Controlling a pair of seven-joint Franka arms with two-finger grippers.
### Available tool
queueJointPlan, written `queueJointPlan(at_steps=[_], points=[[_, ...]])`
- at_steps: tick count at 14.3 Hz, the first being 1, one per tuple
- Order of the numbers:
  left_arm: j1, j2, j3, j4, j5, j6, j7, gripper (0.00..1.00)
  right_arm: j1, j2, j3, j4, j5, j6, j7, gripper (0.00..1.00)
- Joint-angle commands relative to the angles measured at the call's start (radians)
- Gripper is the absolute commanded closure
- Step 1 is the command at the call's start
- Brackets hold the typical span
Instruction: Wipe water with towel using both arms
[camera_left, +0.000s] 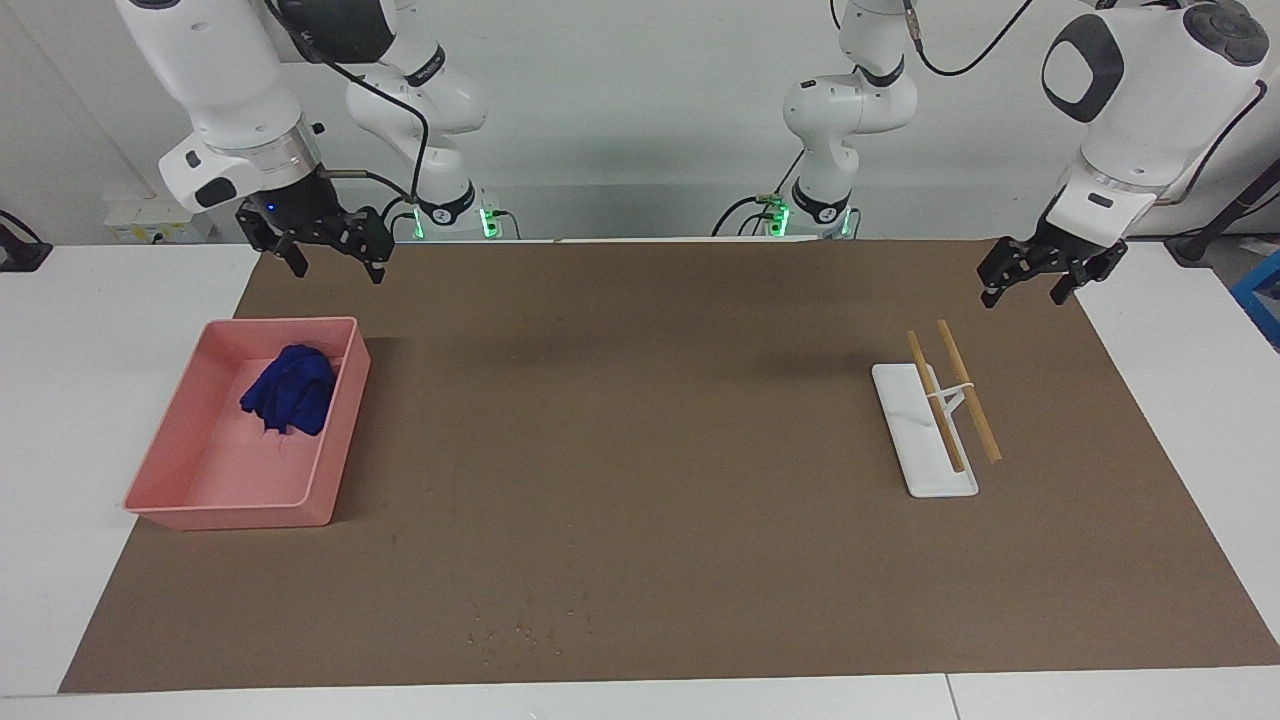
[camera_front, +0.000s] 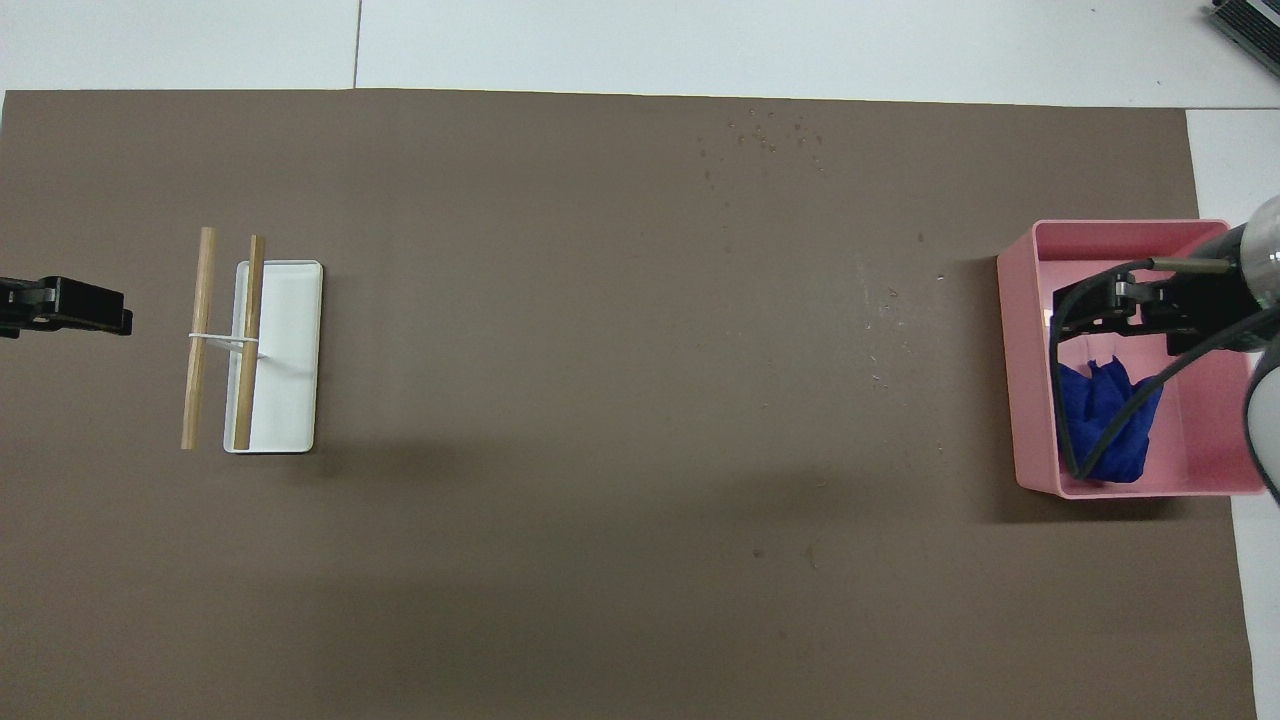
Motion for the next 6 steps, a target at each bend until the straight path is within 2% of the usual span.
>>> queueJointPlan(at_steps=[1, 6], points=[[-0.005, -0.025, 0.006, -0.021, -0.009, 0.016, -0.011, 0.00, -0.001, -0.013, 0.004, -0.007, -0.015, -0.006, -0.003, 0.00], [-0.003, -0.025, 0.006, -0.023, -0.009, 0.017, -0.009, 0.00, 0.000, -0.016, 0.004, -0.015, -0.015, -0.002, 0.004, 0.00]])
